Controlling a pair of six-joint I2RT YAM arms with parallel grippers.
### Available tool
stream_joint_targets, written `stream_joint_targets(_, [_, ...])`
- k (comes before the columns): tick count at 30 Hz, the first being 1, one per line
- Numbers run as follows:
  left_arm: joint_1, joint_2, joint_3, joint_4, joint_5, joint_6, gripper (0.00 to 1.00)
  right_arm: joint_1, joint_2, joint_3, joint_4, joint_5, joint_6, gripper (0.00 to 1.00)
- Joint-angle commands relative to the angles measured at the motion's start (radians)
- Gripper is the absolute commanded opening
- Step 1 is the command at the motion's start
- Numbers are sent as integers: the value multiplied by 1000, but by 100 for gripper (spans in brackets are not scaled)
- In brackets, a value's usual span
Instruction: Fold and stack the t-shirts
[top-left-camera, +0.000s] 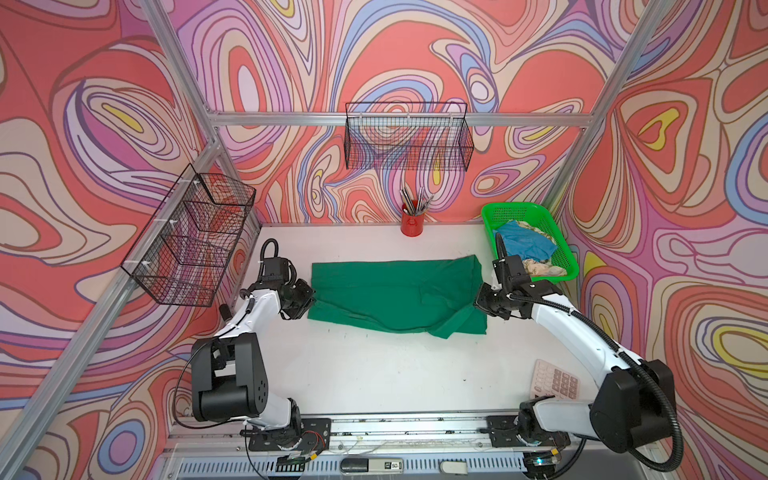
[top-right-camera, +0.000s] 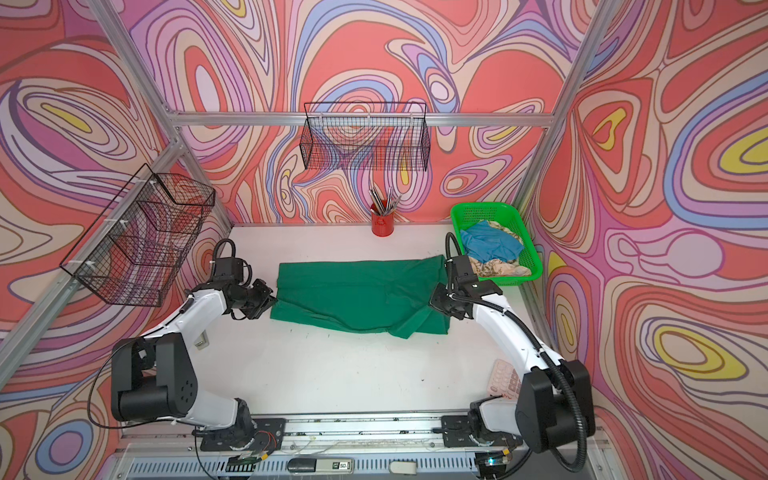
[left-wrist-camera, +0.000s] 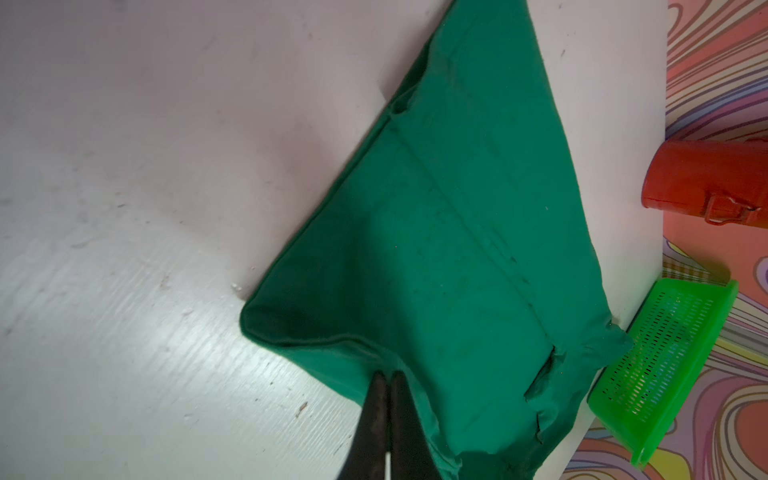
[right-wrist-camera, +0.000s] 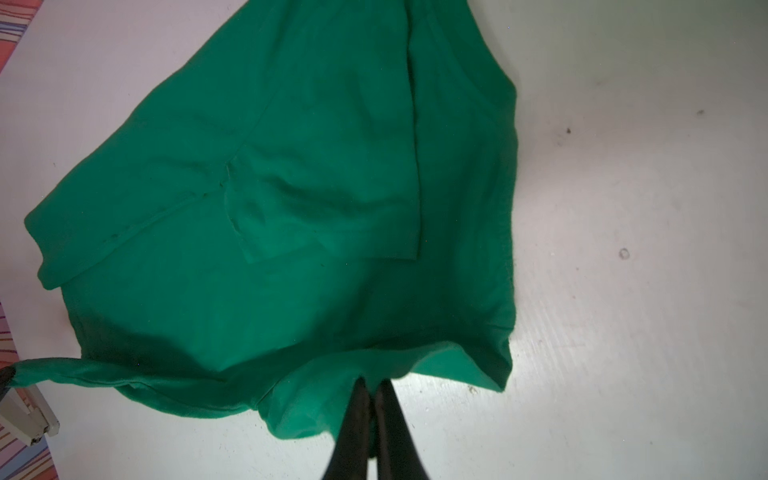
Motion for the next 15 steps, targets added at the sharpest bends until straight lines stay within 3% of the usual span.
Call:
stream_joint_targets(1, [-8, 45, 47, 25, 12, -3, 0, -27, 65, 52, 44, 3, -70, 0])
stream_joint_targets(15, [-7, 170, 135, 95, 20, -38, 0, -111, 311, 248, 90, -33, -146, 0])
